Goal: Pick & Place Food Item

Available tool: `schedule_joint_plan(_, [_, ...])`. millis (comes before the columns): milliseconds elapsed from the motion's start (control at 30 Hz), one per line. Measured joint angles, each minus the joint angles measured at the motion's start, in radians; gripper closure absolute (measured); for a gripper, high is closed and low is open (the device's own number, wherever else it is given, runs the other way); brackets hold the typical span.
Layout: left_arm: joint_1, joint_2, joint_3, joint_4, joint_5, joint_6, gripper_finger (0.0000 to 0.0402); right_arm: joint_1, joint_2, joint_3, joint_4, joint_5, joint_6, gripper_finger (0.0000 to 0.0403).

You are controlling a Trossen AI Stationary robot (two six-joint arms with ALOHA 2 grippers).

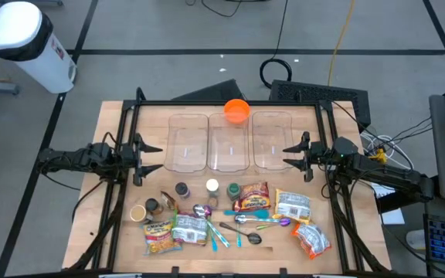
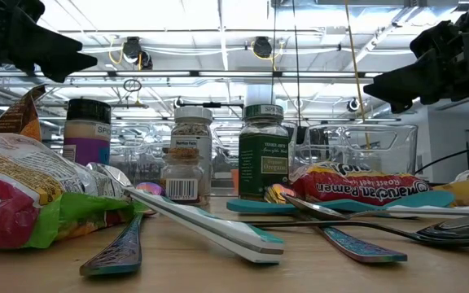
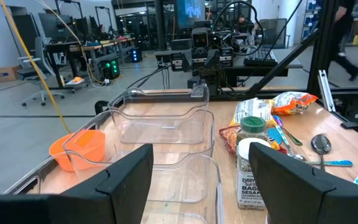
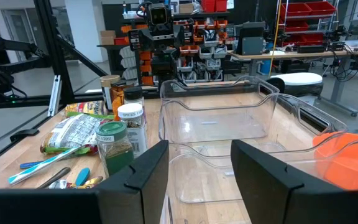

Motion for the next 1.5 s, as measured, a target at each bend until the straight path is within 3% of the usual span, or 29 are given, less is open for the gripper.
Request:
schedule_joint_plan(667, [0.000, 0.000, 0.000, 0.000, 0.000, 0.000, 0.0131, 0.000, 0.001, 0.000, 0.014, 0.000, 0.003, 0.0236])
schedule_joint_plan(933, [0.000, 0.000, 0.000, 0.000, 0.000, 0.000, 0.0131, 0.001, 0.001, 0.000, 0.180, 0.000, 0.575, 0.0240])
schedule_joint_plan(1033, [0.000, 0.000, 0.000, 0.000, 0.000, 0.000, 0.0131, 0.001, 0.001, 0.000, 0.263, 0.045, 0.635, 0.0240])
schedule_joint_plan(1133, [0.000, 0.000, 0.000, 0.000, 0.000, 0.000, 0.0131, 0.001, 0.001, 0.000, 0.290, 0.124, 0.592, 0.0239])
schedule_joint_plan(1267, [0.000, 0.000, 0.000, 0.000, 0.000, 0.000, 0.0131, 0.004, 0.008, 0.000, 0.259, 0.116, 0.724, 0.0239])
schedule_joint_plan(1367, [0.000, 0.000, 0.000, 0.000, 0.000, 0.000, 0.0131, 0.054, 0.035, 0.000, 0.408, 0.009, 0.713, 0.0240])
schedule_joint_plan(1500, [0.000, 0.000, 0.000, 0.000, 0.000, 0.000, 0.0131, 0.254, 0.112, 0.001, 0.755, -0.039, 0.574, 0.0225])
